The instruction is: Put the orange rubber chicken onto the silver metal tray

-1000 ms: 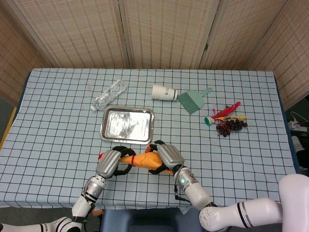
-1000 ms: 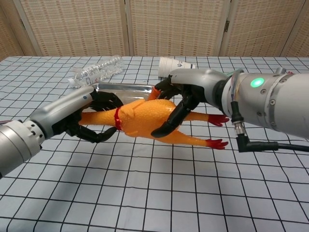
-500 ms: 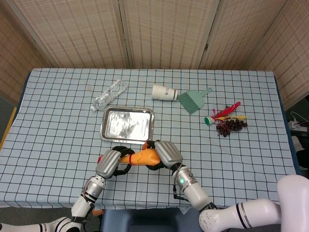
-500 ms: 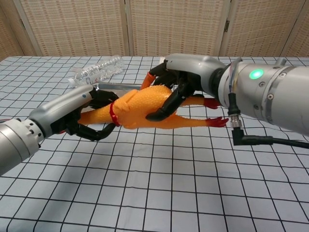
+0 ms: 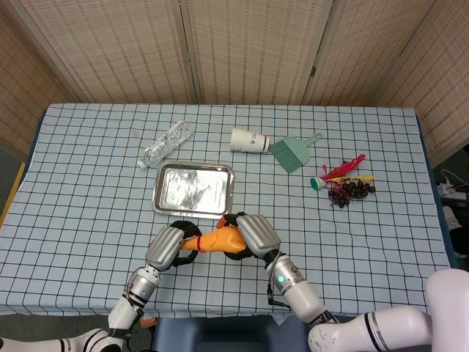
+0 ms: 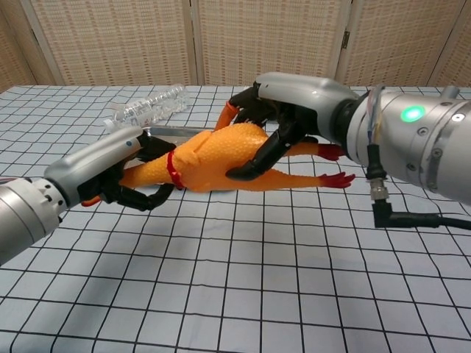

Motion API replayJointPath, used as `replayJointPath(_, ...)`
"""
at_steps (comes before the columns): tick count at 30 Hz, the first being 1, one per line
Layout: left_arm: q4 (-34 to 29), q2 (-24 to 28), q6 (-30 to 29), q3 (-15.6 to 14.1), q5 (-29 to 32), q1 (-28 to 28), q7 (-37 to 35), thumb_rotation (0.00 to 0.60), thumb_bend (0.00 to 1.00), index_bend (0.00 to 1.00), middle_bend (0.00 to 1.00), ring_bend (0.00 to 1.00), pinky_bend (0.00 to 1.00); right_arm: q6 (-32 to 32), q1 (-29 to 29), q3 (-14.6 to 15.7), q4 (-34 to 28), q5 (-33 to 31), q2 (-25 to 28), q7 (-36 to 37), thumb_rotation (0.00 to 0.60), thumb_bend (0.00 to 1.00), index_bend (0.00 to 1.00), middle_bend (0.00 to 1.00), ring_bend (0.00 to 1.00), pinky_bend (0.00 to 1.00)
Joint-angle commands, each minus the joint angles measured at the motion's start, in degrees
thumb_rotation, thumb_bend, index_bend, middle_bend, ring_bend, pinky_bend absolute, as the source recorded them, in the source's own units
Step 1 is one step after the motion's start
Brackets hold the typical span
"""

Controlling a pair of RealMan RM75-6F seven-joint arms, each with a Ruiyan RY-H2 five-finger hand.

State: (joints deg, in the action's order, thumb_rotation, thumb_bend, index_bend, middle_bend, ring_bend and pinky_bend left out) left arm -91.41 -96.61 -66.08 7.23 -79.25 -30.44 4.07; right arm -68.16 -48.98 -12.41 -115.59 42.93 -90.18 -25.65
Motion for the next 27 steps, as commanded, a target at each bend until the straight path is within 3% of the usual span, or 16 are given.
replayJointPath(1, -0.13, 0.05, -0.03, -0.08, 0.04, 0.02, 0.12, 0.600, 0.79, 0.89, 0.45, 0.28, 0.26, 1.91, -0.07, 0.81, -1.13, -1.68, 1.50, -0.80, 0.600, 0.34, 0.63, 0.56, 0.58, 0.87)
replayJointPath(3, -0.25, 0.04, -0.08, -0.10, 0.04, 0.01, 0.20, 0.600, 0.79, 0.89, 0.45, 0.28, 0.26, 4.00, -0.72, 1.20, -2.03, -3.66, 3.11, -1.69, 0.600, 0.30, 0.30, 0.35, 0.37, 0.65)
replayJointPath(5, -0.43, 0.04, -0.14, -0.18, 0.04, 0.03, 0.28, 0.600, 0.79, 0.89, 0.45, 0.28, 0.26, 6.01, -1.35, 1.30, -2.65, -4.84, 4.63, -1.96, 0.600, 0.25, 0.05, 0.13, 0.16, 0.44)
replayJointPath(6, -0.48, 0.03, -0.18, -0.20, 0.03, 0.04, 0.33, 0.600, 0.79, 0.89, 0.45, 0.28, 0.26, 6.55, -1.43, 1.26, -2.83, -4.92, 5.10, -1.71, 0.600, 0.22, 0.00, 0.05, 0.07, 0.37)
replayJointPath(8, -0.53, 0.03, -0.22, -0.28, 0.02, 0.05, 0.40, 0.600, 0.79, 0.89, 0.45, 0.28, 0.26, 7.90, -1.42, 1.09, -3.49, -5.09, 6.20, -0.55, 0.600, 0.19, 0.00, 0.00, 0.01, 0.30)
replayJointPath(11, -0.72, 0.04, -0.15, -0.22, 0.25, 0.07, 0.11, 0.600, 0.79, 0.89, 0.45, 0.28, 0.26, 8.69, -1.27, 0.91, -3.83, -4.46, 7.34, 0.74, 0.600, 0.15, 0.00, 0.00, 0.00, 0.25)
replayJointPath(25, -1.00, 0.16, 0.46, -0.21, 0.84, -0.17, -0.25, 0.600, 0.79, 0.89, 0.45, 0.28, 0.26, 10.27, -1.19, 1.01, -4.95, -3.83, 9.98, 4.39, 0.600, 0.14, 0.00, 0.00, 0.00, 0.20)
replayJointPath(27, -1.11, 0.12, 0.40, -0.27, 0.69, -0.21, -0.14, 0.600, 0.79, 0.89, 0.45, 0.28, 0.26, 10.14, -1.43, 1.23, -4.70, -4.14, 9.46, 4.40, 0.600, 0.14, 0.02, 0.01, 0.02, 0.25)
